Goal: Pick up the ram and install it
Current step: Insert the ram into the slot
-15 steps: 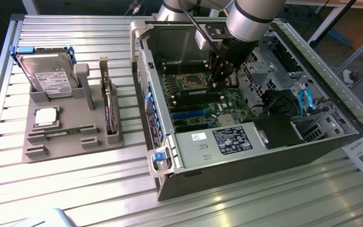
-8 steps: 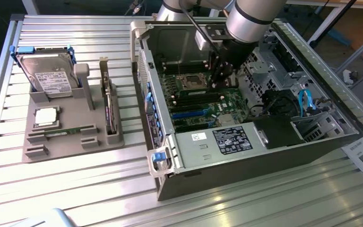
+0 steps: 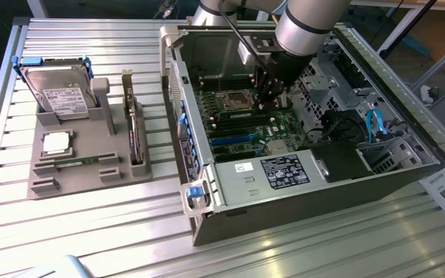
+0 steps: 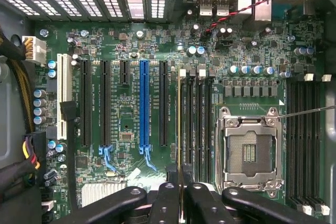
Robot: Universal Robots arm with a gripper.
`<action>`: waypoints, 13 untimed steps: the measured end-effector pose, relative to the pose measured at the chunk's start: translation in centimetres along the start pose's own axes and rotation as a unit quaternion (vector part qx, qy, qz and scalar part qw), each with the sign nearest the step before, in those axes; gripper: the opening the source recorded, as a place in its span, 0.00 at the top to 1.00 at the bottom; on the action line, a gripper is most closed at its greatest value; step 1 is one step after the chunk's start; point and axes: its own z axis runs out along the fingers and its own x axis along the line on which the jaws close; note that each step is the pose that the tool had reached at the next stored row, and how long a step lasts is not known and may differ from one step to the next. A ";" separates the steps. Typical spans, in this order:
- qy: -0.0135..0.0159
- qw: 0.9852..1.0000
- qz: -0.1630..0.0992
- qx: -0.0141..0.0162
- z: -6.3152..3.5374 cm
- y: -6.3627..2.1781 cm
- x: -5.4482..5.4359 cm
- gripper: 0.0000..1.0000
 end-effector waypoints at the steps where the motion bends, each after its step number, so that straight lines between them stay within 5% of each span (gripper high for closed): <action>1: 0.000 1.000 0.000 0.000 0.05 -0.01 -0.1 0.88; 13: 0.000 1.000 0.000 0.000 0.79 -0.05 -0.6 0.88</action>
